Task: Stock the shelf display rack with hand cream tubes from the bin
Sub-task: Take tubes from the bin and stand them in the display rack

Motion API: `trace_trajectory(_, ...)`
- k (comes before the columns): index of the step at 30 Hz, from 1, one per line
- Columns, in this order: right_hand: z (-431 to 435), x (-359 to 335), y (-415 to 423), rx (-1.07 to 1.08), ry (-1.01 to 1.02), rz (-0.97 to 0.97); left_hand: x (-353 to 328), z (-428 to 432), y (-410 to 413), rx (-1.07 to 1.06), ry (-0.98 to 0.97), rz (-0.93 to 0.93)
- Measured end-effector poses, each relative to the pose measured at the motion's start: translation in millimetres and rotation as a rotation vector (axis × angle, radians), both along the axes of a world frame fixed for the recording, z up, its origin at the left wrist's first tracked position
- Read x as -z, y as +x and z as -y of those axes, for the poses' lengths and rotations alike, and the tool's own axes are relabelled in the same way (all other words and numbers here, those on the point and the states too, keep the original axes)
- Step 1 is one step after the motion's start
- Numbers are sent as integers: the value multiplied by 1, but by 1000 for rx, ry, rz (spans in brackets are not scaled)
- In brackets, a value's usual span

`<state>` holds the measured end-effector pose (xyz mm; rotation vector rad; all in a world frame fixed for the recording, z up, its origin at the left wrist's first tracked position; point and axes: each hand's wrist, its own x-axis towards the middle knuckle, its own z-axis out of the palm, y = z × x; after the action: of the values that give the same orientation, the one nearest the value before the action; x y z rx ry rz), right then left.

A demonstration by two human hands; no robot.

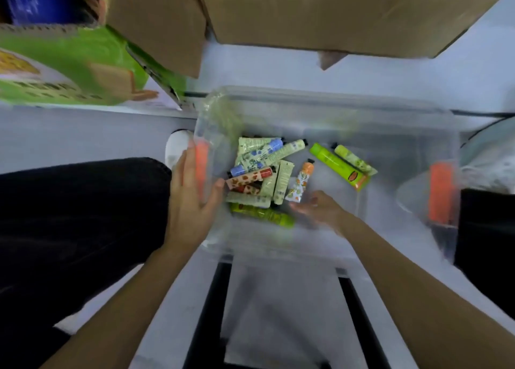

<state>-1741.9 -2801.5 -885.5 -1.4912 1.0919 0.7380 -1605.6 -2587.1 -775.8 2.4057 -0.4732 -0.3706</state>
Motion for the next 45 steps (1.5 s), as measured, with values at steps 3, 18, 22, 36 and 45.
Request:
trace_trajectory(3,-9,16,18,302,-15,188,-1,1,-1,-25,-42,24)
trace_trajectory(18,-68,0,85,736,329,215,6,-4,1,0,-70,58)
trace_trajectory(22,-79,5,90,940,290,204,7,-5,2,-11,-63,49)
trace_trajectory(36,-89,1,105,1048,373,156,9,-6,0,-23,-91,42)
trace_trajectory(45,-83,-1,98,1136,422,116,9,-7,0,-23,-82,41)
